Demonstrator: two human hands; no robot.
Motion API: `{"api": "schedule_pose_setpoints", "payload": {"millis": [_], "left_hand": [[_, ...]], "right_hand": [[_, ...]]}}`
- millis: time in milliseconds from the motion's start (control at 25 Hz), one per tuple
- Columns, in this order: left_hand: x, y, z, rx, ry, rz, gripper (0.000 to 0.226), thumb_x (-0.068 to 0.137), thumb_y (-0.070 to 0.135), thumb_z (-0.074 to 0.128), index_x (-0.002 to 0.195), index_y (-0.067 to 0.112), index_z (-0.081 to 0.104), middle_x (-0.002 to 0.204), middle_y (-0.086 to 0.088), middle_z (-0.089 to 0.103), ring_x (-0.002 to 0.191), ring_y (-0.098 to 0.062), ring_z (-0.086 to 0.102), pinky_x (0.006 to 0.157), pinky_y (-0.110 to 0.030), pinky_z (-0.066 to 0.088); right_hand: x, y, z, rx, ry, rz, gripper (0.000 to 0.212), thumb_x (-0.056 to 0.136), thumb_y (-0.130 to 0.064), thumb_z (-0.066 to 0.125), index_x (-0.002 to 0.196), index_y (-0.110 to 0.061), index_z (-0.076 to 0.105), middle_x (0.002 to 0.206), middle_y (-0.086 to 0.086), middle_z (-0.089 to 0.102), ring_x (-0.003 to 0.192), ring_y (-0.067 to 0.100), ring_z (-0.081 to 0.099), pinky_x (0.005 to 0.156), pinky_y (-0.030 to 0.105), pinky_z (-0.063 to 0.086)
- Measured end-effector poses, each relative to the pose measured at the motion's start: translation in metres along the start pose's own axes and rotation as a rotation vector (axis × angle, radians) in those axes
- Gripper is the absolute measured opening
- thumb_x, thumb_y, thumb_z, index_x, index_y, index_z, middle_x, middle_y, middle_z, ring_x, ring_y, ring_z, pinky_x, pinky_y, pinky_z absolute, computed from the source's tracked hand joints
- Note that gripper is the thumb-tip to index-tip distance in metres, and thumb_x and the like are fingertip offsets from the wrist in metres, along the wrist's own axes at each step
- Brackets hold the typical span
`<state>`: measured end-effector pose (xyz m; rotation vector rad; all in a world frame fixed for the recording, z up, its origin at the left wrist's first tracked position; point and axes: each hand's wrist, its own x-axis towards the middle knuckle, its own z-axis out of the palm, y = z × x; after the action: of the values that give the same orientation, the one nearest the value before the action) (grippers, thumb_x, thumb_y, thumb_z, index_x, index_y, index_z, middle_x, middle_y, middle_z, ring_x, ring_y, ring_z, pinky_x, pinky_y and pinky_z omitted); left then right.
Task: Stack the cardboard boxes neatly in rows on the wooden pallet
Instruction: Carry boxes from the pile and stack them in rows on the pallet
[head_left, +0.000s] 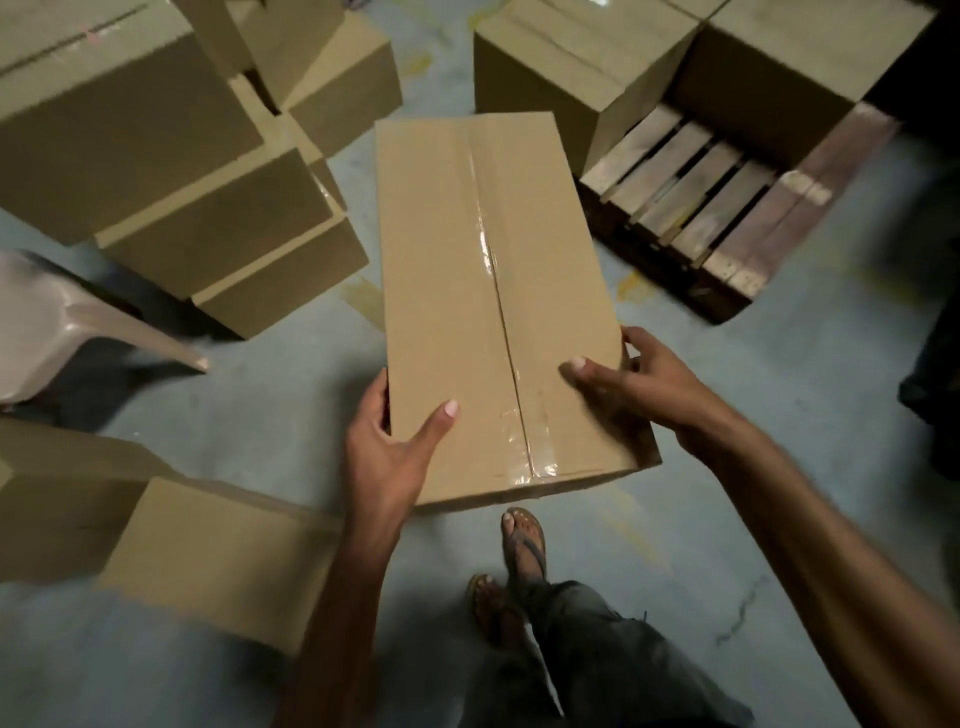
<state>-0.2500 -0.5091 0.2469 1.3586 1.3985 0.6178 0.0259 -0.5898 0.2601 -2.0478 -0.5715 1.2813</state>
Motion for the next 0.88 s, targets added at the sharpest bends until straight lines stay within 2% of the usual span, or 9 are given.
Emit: {"api": "schedule_pose_setpoints", "payload": {"millis": [80,160,280,360,440,480,600,720,880], "left_hand": [[-0.023,0.016,-0.011,-0.028,-0.039,-0.002,0.057,0.077,0.045,0.085,0.126,0.038,0.055,0.12,0.019,0.067,0.109,0.003,0.065,0.09,-0.022,0.054],[-0.027,0.036,-0.009,-0.071,-0.169,-0.058,0.056,0.079,0.043,0.084,0.125,0.038,0.052,0.122,0.008,0.07,0.104,-0.003,0.07,0.085,-0.026,0.059],[-0.02,0.062,0.016,-0.03,-0.334,-0.101,0.07,0.083,0.024,0.085,0.142,0.029,0.05,0.122,-0.003,0.073,0.098,-0.008,0.073,0.07,-0.021,0.06],[-0.027,0.075,0.036,-0.036,-0.401,-0.115,0.079,0.082,0.024,0.086,0.15,0.022,0.046,0.116,-0.006,0.076,0.098,-0.014,0.075,0.071,-0.026,0.061],[-0.044,0.087,0.052,-0.02,-0.453,-0.092,0.079,0.081,0.026,0.086,0.15,0.021,0.047,0.109,-0.005,0.078,0.097,-0.016,0.076,0.075,-0.032,0.062],[-0.057,0.092,0.062,-0.026,-0.472,-0.073,0.079,0.081,0.026,0.086,0.15,0.021,0.048,0.108,-0.004,0.078,0.096,-0.016,0.076,0.075,-0.033,0.062],[-0.1,0.107,0.109,-0.046,-0.509,0.028,0.082,0.079,0.021,0.085,0.15,0.029,0.046,0.113,0.004,0.077,0.1,-0.01,0.074,0.078,-0.029,0.063],[-0.139,0.122,0.17,-0.054,-0.578,0.166,0.086,0.078,0.017,0.085,0.147,0.043,0.041,0.126,0.012,0.071,0.114,-0.005,0.068,0.094,-0.029,0.058],[-0.159,0.159,0.26,0.056,-0.609,0.277,0.099,0.073,0.031,0.088,0.154,0.049,0.034,0.143,0.019,0.058,0.128,-0.001,0.057,0.106,-0.041,0.052]], "right_hand": [[-0.033,0.007,-0.022,0.113,0.026,-0.004,0.063,0.081,-0.048,0.082,0.13,-0.026,0.05,0.123,-0.002,0.062,0.103,0.014,0.064,0.081,0.034,0.053],[-0.054,0.009,-0.038,0.195,-0.034,0.014,0.072,0.082,-0.036,0.085,0.138,-0.029,0.041,0.128,0.004,0.062,0.11,0.021,0.065,0.088,0.043,0.055],[-0.068,0.011,-0.064,0.083,0.009,-0.074,0.096,0.083,-0.021,0.085,0.155,-0.034,0.023,0.129,0.006,0.059,0.104,0.019,0.063,0.078,0.035,0.055],[-0.083,0.016,-0.096,0.093,0.061,-0.162,0.104,0.081,-0.021,0.087,0.159,-0.04,0.021,0.144,0.003,0.05,0.113,0.015,0.057,0.09,0.035,0.053],[-0.105,0.028,-0.134,0.09,0.058,-0.229,0.109,0.078,-0.025,0.089,0.16,-0.044,0.02,0.151,-0.004,0.043,0.129,0.016,0.047,0.103,0.038,0.046],[-0.119,0.035,-0.151,0.075,0.053,-0.244,0.109,0.078,-0.026,0.089,0.159,-0.046,0.02,0.147,-0.011,0.043,0.131,0.014,0.044,0.101,0.035,0.046],[-0.16,0.072,-0.199,0.116,0.095,-0.278,0.113,0.076,-0.026,0.089,0.159,-0.046,0.016,0.136,-0.027,0.039,0.123,0.001,0.044,0.098,0.026,0.041],[-0.186,0.123,-0.248,0.221,0.197,-0.313,0.108,0.072,-0.013,0.091,0.151,-0.049,0.027,0.121,-0.052,0.05,0.108,-0.021,0.054,0.098,0.008,0.041],[-0.194,0.173,-0.326,0.31,0.271,-0.341,0.111,0.063,-0.011,0.096,0.15,-0.049,0.039,0.132,-0.03,0.061,0.123,-0.005,0.057,0.1,0.025,0.05]]}}
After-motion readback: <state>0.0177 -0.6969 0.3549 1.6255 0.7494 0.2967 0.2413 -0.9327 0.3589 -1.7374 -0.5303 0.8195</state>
